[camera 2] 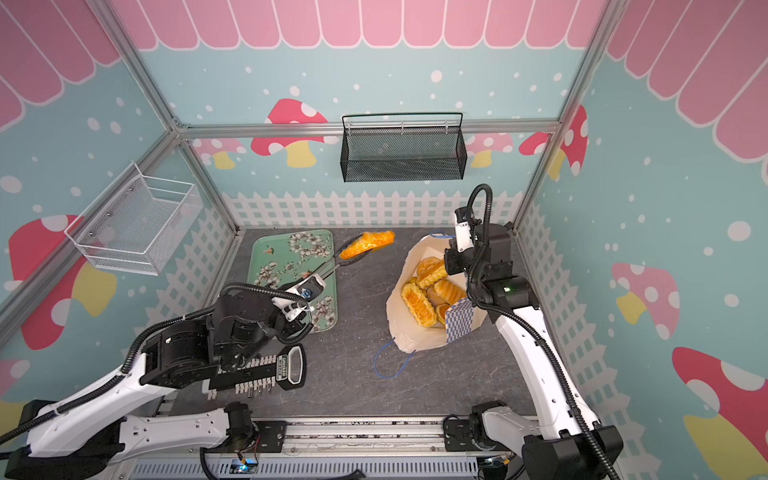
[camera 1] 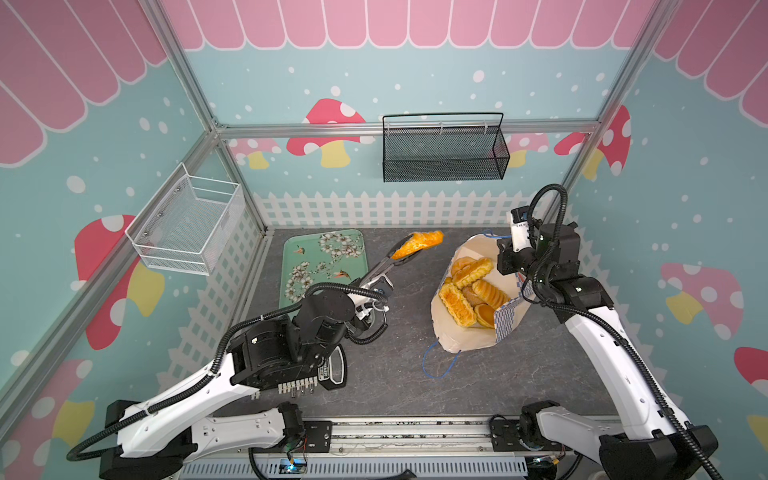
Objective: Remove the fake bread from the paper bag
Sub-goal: 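Pull the tongs holding the bread out of the bag toward the green tray, then lower the bread onto the green tray and open the tongs with the left gripper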
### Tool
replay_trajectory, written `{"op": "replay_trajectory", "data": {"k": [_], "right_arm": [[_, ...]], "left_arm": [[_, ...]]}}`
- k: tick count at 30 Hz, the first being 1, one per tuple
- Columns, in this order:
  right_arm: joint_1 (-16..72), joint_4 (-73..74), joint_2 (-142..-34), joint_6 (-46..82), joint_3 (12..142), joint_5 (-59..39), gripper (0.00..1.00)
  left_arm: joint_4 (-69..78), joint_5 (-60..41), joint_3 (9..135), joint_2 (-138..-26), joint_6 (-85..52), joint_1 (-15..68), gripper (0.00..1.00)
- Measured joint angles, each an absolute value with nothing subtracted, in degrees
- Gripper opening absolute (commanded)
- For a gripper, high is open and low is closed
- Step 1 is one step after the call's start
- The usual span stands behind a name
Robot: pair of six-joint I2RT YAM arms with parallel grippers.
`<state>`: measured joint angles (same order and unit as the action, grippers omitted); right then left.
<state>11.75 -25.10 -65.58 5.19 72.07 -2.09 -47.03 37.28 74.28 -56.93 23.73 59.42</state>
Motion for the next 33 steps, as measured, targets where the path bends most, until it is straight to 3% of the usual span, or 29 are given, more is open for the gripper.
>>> {"op": "replay_trajectory", "data": {"k": [7, 16, 22, 33], "right_arm": [[11.75, -23.51, -63.88, 5.10, 69.30, -2.04, 0.00], [11.75, -22.61, -62.92, 4.27, 67.70, -2.17, 0.00], [11.75, -22.06, -62.26, 4.08, 66.54, -2.59, 0.00], [11.75, -20.47, -62.06, 2.59, 64.99, -2.39, 0.00]], "left_arm": [[-47.20, 24.51, 71.64, -59.64, 14.96, 40.56, 0.00], [-44.27, 14.74, 69.45, -75.46, 5.30, 22.79, 0.00], [-39.88, 17.08, 71.22, -84.31, 4.08, 18.44, 0.00], [-32.99, 30.39, 82.37, -101.47, 10.24, 16.91, 0.00]]}}
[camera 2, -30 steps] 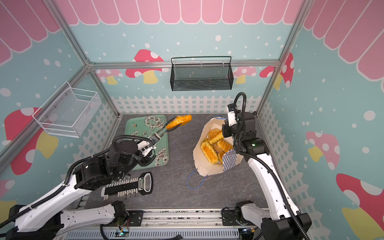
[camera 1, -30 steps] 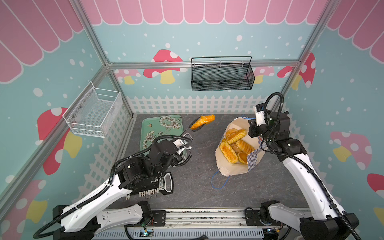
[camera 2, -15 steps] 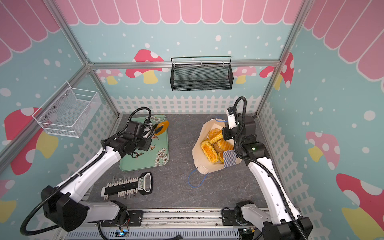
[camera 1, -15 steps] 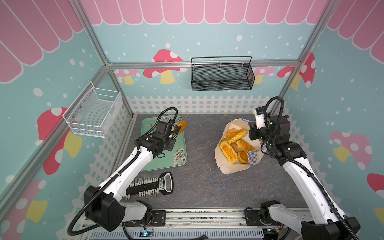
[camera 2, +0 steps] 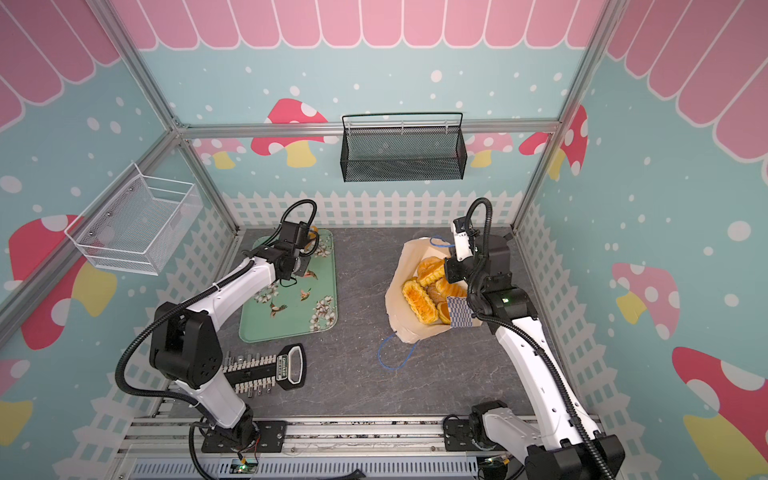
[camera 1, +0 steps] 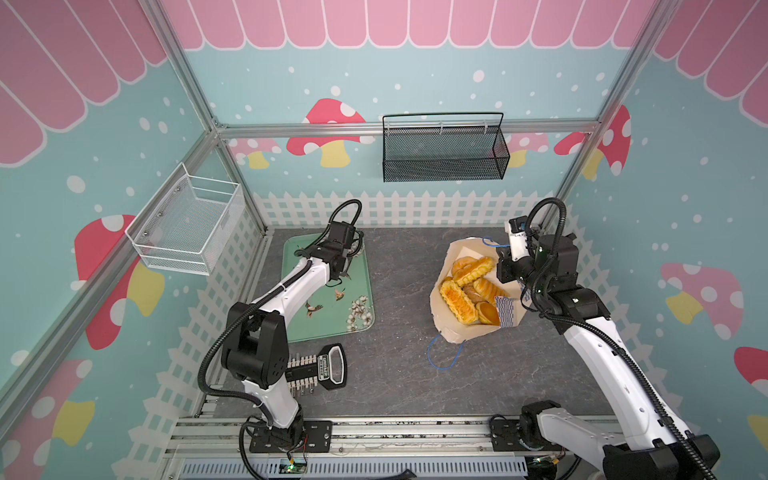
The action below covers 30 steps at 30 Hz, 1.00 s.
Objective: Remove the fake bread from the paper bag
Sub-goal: 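Lower the bread onto the green tray and open the tongs with the left gripper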
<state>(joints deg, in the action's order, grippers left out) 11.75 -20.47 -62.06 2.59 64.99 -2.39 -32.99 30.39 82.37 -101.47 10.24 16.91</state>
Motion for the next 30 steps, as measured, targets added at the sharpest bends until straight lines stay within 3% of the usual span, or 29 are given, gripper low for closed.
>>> {"op": "replay_trajectory", "data": {"k": [13, 30], "right_arm": [[11.75, -19.88, -62.22, 1.04, 64.55, -2.00, 0.00], [11.75, -19.94, -62.11, 0.43, 64.53, -1.32, 0.00]], "left_arm": [[-28.75, 39.35, 82.08, -107.07, 15.88, 16.93, 0.00], [-31.99, 36.51, 81.32, -107.09, 8.93, 19.92, 0.26]]}}
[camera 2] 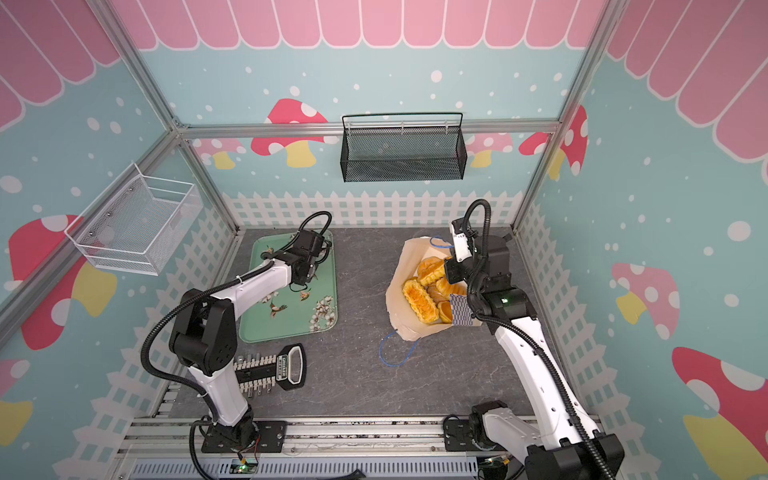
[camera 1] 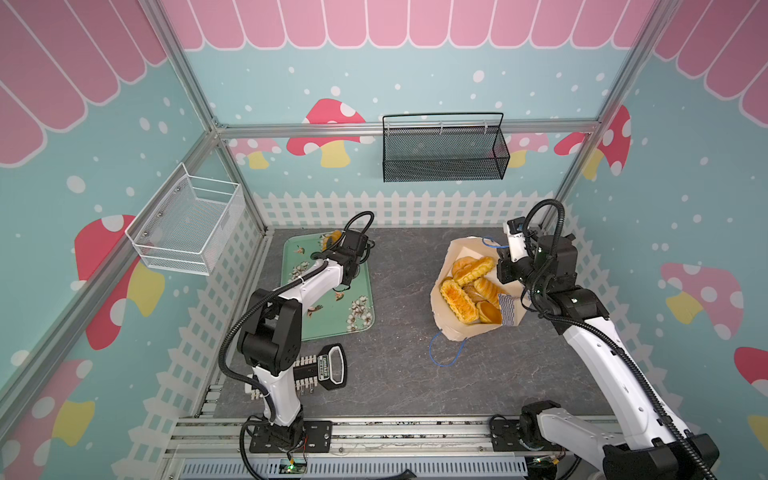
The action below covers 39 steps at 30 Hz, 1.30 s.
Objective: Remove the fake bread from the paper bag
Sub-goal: 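Lower the bread onto the green tray and open the tongs with the left gripper, then move the open tongs back into the bag opening with the left gripper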
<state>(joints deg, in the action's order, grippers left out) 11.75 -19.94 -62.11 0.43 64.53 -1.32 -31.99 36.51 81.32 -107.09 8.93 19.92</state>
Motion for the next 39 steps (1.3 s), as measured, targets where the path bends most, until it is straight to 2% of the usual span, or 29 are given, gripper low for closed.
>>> {"op": "replay_trajectory", "data": {"k": [11, 24, 33, 39], "right_arm": [[11.75, -20.12, -62.06, 0.51, 64.58, -1.48, 0.00], [11.75, -21.45, -62.00, 0.95, 65.78, -1.83, 0.00], [11.75, -21.85, -61.71, 1.32, 65.91, -2.79, 0.00], [11.73, -21.91, -61.71, 1.37, 66.39, -4.23, 0.00]], "left_arm": [[-35.46, 29.23, 82.17, -107.09, 7.46, 20.36, 0.37], [-36.21, 27.53, 82.15, -106.17, 6.70, 20.38, 0.39], [-37.10, 23.68, 81.97, -97.21, 6.35, 20.38, 0.35], [-37.12, 18.09, 79.83, -88.16, 6.52, 20.38, 0.27]]}}
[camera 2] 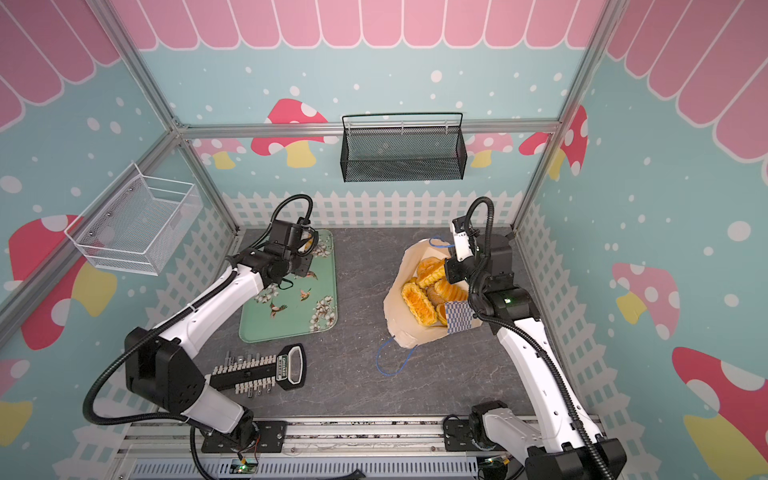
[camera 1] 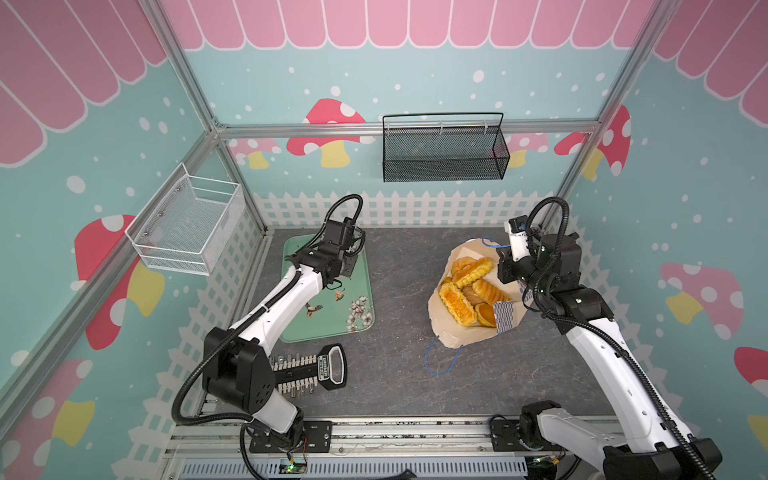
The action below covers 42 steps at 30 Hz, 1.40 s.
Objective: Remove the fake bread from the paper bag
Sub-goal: 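Move the open tongs back into the bag opening with the left gripper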
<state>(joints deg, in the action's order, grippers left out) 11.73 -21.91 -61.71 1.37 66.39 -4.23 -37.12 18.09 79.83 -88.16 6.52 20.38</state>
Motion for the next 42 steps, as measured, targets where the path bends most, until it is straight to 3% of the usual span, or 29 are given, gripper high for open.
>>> {"op": "replay_trajectory", "data": {"k": [9, 17, 21, 30, 34, 42], "right_arm": [[11.73, -21.74, -62.37, 1.85, 67.37, -7.79, 0.00], [11.73, -21.58, -63.57, 2.46, 68.23, -9.08, 0.00], [11.75, -21.63, -63.59, 2.48, 68.45, -9.06, 0.00], [11.75, -22.76, -63.86, 3.11, 69.52, -9.06, 0.00], [11.75, -22.98, -63.86, 3.33, 69.54, -9.15, 0.00], [11.75, -24.14, -63.86, 3.29, 69.95, -10.17, 0.00]], "left_arm": [[-38.96, 6.63, 77.78, -74.91, 8.91, 23.57, 0.19], [-40.32, 2.44, 77.78, -65.56, 14.39, 39.66, 0.18], [-40.69, 5.26, 77.65, -63.20, 20.93, 51.90, 0.19], [-41.45, 18.17, 76.53, -63.96, 33.47, 66.87, 0.18], [-41.47, 23.62, 76.64, -69.52, 38.20, 70.89, 0.20], [-39.03, 32.14, 77.25, -84.23, 48.10, 71.37, 0.31]]}}
